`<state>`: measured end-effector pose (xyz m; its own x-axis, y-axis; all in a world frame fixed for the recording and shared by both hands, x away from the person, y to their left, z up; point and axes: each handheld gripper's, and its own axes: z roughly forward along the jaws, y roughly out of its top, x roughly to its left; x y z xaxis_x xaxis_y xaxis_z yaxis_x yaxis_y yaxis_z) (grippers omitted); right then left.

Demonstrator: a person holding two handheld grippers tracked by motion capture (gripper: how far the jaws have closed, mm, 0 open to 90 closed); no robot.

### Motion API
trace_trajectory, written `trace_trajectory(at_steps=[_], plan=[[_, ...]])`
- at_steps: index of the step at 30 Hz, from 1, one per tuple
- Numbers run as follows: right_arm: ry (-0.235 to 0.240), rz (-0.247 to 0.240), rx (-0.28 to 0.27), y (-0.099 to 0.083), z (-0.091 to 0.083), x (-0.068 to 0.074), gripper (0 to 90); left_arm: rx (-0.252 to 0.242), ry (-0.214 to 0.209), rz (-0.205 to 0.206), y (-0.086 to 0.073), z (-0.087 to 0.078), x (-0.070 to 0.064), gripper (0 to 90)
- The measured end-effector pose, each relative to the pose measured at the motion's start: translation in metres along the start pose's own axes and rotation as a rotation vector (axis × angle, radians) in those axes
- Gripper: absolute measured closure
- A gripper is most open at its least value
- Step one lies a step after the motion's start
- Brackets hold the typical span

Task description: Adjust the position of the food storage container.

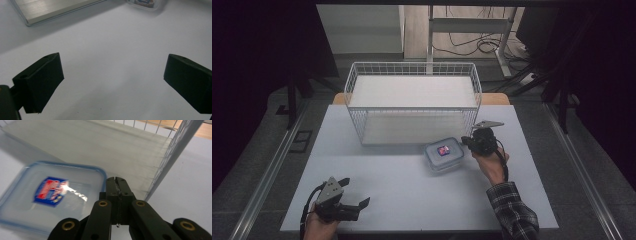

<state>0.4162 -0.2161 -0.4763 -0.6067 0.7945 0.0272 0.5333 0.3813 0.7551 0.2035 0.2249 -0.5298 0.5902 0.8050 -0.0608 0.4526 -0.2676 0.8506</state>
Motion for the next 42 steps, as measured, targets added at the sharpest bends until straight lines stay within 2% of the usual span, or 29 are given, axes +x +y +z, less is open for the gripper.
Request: trace_trajectory(at_steps=[4, 8, 11, 12, 14, 17, 19, 20, 21, 22, 23, 25, 26, 27, 28, 29, 30, 31, 32, 33, 35, 36, 37, 38, 39, 40, 42], plan=[[-0.017, 0.010, 0.034, -0.004, 0.017, -0.007, 89.3, 0.000, 0.002, 0.004, 0.000, 0.000, 0.000, 1.9], [0.027, 0.014, 0.044, -0.009, 0.024, -0.008, 89.4, 0.000, 0.001, 0.001, 0.000, 0.000, 0.000, 2.0], [0.021, 0.013, 0.046, -0.011, 0.024, -0.006, 89.4, -0.003, -0.005, -0.012, 0.000, 0.000, 0.000, 2.0], [0.036, 0.023, 0.044, -0.011, 0.024, -0.006, 89.4, -0.005, -0.010, -0.020, 0.001, 0.001, 0.000, 2.0], [0.055, 0.025, 0.046, -0.014, 0.022, 0.001, 89.4, -0.001, -0.025, -0.045, 0.002, 0.002, 0.000, 1.9], [0.072, 0.022, 0.050, -0.016, 0.021, 0.007, 89.3, 0.007, -0.020, -0.053, 0.004, 0.004, 0.000, 1.3], [0.084, 0.022, 0.052, -0.017, 0.020, 0.013, 89.3, -0.001, -0.046, -0.072, 0.006, 0.005, 0.001, 1.6], [0.093, 0.017, 0.053, -0.017, 0.020, 0.017, 89.3, 0.001, -0.045, -0.074, 0.007, 0.007, 0.002, 2.4], [0.101, 0.011, 0.056, -0.019, 0.019, 0.023, 89.3, 0.019, -0.027, -0.051, 0.012, 0.011, 0.001, 5.1], [0.101, 0.011, 0.056, -0.019, 0.019, 0.023, 89.3, 0.019, -0.027, -0.051, 0.012, 0.011, 0.001, 7.7], [0.108, 0.008, 0.056, -0.019, 0.019, 0.027, 89.3, 0.022, -0.020, -0.034, 0.015, 0.013, 0.000, 7.7], [0.119, 0.000, 0.058, -0.020, 0.019, 0.033, 89.2, 0.020, -0.012, -0.006, 0.022, 0.019, 0.000, 16.5], [0.119, 0.000, 0.062, -0.020, 0.019, 0.036, 89.2, 0.011, -0.015, -0.003, 0.025, 0.022, 0.001, 23.8], [0.119, -0.005, 0.063, -0.020, 0.018, 0.039, 89.2, 0.007, -0.029, -0.011, 0.029, 0.026, 0.002, 38.4], [0.128, -0.006, 0.061, -0.020, 0.018, 0.043, 89.2, 0.019, -0.035, -0.014, 0.039, 0.037, 0.004, 44.5], [0.128, -0.006, 0.061, -0.020, 0.018, 0.043, 89.2, 0.019, -0.035, -0.014, 0.039, 0.037, 0.004, 51.1], [0.131, -0.003, 0.061, -0.020, 0.018, 0.046, 89.2, 0.025, -0.034, -0.009, 0.044, 0.043, 0.005, 51.1], [0.138, -0.001, 0.062, -0.020, 0.018, 0.050, 89.2, 0.037, -0.045, -0.008, 0.054, 0.058, 0.007, 63.9], [0.138, -0.001, 0.062, -0.020, 0.018, 0.050, 89.2, 0.037, -0.045, -0.008, 0.054, 0.058, 0.007, 71.0], [0.143, -0.001, 0.061, -0.021, 0.018, 0.052, 89.3, 0.041, -0.056, -0.016, 0.058, 0.066, 0.009, 71.0], [0.167, 0.005, 0.066, -0.023, 0.017, 0.056, 89.4, 0.047, -0.078, -0.029, 0.066, 0.080, 0.013, 81.8], [0.203, 0.003, 0.078, -0.024, 0.016, 0.061, 89.4, 0.056, -0.070, -0.018, 0.073, 0.092, 0.015, 89.8], [0.203, 0.003, 0.078, -0.024, 0.016, 0.061, 89.4, 0.056, -0.070, -0.018, 0.073, 0.092, 0.015, 89.9], [0.194, -0.021, 0.076, -0.024, 0.015, 0.063, 89.4, 0.063, -0.089, -0.041, 0.077, 0.104, 0.018, 90.0], [0.194, -0.021, 0.076, -0.024, 0.015, 0.063, 89.4, 0.063, -0.089, -0.041, 0.077, 0.104, 0.018, 90.0], [0.171, -0.018, 0.065, -0.020, 0.019, 0.061, 89.4, 0.074, -0.083, -0.044, 0.081, 0.116, 0.020, 90.0], [0.171, -0.009, 0.061, -0.018, 0.023, 0.058, 89.4, 0.082, -0.086, -0.049, 0.083, 0.122, 0.022, 90.0]])
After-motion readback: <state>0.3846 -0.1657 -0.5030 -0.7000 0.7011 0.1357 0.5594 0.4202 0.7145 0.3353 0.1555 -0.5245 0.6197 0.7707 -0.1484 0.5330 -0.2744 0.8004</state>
